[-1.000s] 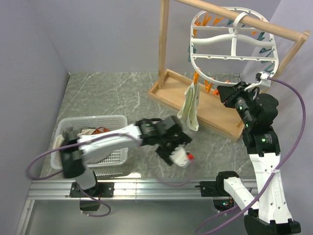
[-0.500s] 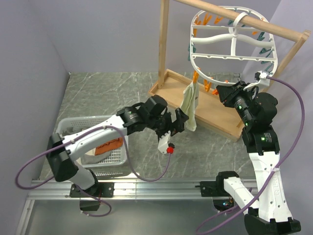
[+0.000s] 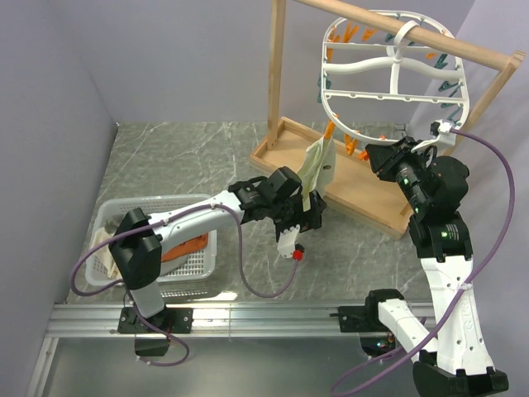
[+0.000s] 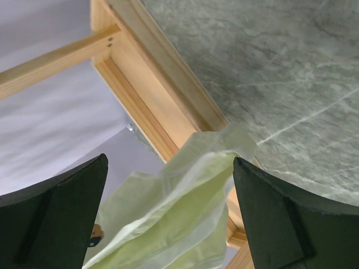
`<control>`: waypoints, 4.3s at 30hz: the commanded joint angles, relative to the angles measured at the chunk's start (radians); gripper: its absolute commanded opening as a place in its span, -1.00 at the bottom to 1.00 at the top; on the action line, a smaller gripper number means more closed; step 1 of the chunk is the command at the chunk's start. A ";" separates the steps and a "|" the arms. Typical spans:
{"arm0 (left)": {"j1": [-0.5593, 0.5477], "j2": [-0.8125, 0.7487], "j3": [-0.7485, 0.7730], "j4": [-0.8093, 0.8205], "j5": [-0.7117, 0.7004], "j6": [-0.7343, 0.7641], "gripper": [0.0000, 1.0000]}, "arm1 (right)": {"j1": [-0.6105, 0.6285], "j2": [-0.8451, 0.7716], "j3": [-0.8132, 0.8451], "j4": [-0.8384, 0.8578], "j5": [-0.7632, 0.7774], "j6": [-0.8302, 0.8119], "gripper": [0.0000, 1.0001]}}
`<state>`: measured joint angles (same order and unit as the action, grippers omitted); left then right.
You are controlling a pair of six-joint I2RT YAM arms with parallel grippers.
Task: Clip the underwear to the hanger
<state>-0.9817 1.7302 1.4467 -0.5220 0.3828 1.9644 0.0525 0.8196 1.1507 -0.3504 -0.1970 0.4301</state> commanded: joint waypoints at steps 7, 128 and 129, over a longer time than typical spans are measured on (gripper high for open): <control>0.020 0.037 0.075 -0.052 -0.079 0.241 0.99 | -0.002 -0.010 -0.002 0.048 -0.013 0.009 -1.00; -0.055 0.336 0.594 -0.372 -0.217 0.154 -0.99 | -0.019 -0.019 -0.029 0.045 -0.035 -0.001 -1.00; -0.057 0.345 0.624 -0.403 -0.217 0.136 -0.99 | -0.019 -0.020 -0.029 0.044 -0.036 -0.002 -1.00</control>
<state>-1.0241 2.0548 1.9530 -0.7853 0.1551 1.9942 0.0387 0.8127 1.1198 -0.3206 -0.2192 0.4332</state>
